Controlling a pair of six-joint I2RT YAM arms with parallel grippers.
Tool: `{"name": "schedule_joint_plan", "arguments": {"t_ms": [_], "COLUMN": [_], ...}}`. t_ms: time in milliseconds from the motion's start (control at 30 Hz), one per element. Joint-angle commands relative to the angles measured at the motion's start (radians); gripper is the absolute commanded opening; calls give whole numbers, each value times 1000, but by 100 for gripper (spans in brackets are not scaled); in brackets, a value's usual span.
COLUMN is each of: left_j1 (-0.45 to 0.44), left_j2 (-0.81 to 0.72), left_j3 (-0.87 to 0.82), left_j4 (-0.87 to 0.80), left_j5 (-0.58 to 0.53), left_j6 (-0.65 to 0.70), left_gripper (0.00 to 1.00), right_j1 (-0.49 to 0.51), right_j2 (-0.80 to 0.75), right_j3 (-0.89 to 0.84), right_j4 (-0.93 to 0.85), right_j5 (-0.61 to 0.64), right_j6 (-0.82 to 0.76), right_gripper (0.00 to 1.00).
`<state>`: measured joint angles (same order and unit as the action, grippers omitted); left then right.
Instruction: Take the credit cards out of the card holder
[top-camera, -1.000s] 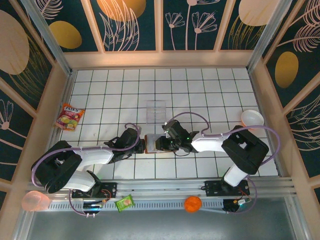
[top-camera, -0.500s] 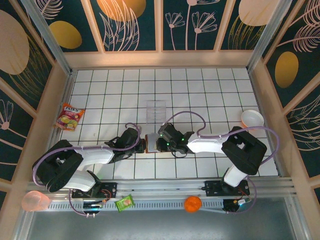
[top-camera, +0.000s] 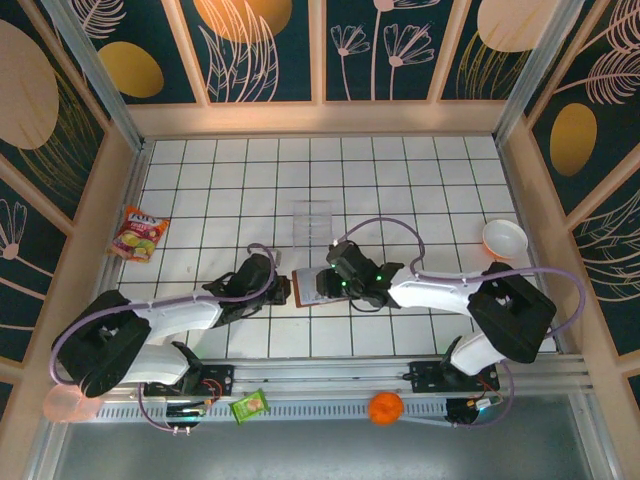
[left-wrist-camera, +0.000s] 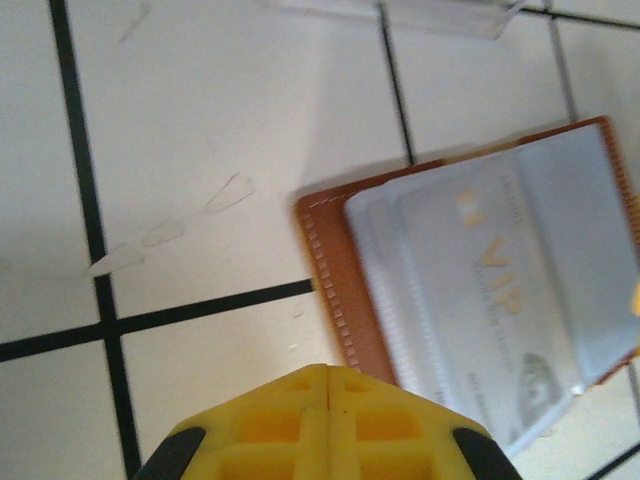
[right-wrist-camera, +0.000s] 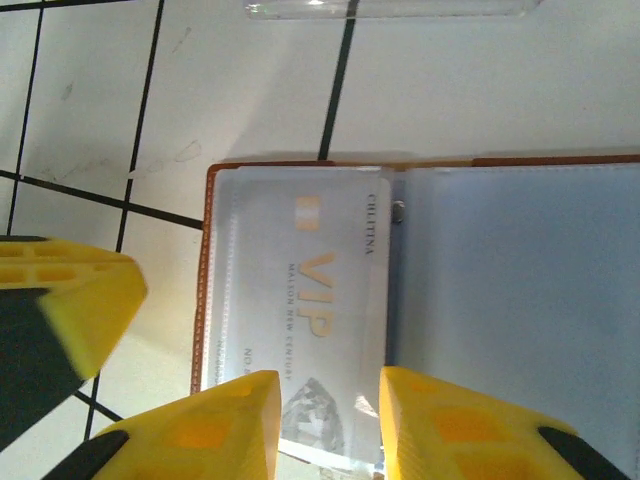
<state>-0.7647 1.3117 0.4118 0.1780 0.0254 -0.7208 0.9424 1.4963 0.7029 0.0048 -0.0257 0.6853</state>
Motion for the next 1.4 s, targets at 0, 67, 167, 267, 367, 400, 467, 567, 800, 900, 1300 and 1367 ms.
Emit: {"name": "schedule_joint_plan", "arguments": {"t_ms": [0, 67, 167, 267, 367, 400, 467, 567, 800, 900, 1300, 1367], "left_j1": [-14, -33, -40, -41, -40, -41, -40, -39, -40, -40, -40, -40], "left_j2": [-7, 21, 56, 76, 91, 97, 109, 121, 165, 177, 186, 184], "left_j3": [42, 60, 62, 59, 55, 53, 51, 50, 49, 48, 38, 36], "left_j4": [18, 40, 85, 94, 99, 101, 108, 105, 71, 64, 61, 64], "left_j5": [48, 65, 95, 94, 93, 95, 100, 95, 56, 48, 44, 44], "left_j6": [6, 4, -6, -3, 1, 0, 0, 1, -7, -13, -20, -19], "left_gripper": [9, 14, 20, 22, 22, 23, 25, 26, 20, 18, 15, 15], "right_j1": [-47, -72, -109, -129, -141, -144, -149, -155, -163, -166, -168, -168], "right_j2": [0, 11, 28, 43, 52, 55, 59, 70, 90, 96, 96, 96], "right_j3": [-35, -49, -72, -84, -92, -92, -97, -97, -103, -108, -133, -138], "right_j4": [82, 112, 159, 175, 178, 175, 179, 183, 199, 212, 257, 266], "right_j5": [-137, -188, -279, -322, -335, -334, -337, -345, -360, -374, -395, -395], "right_j6": [-11, -2, 7, 6, 5, 5, 5, 4, 9, 12, 41, 47], "right_gripper": [30, 29, 29, 29, 29, 29, 29, 29, 29, 29, 19, 16]}}
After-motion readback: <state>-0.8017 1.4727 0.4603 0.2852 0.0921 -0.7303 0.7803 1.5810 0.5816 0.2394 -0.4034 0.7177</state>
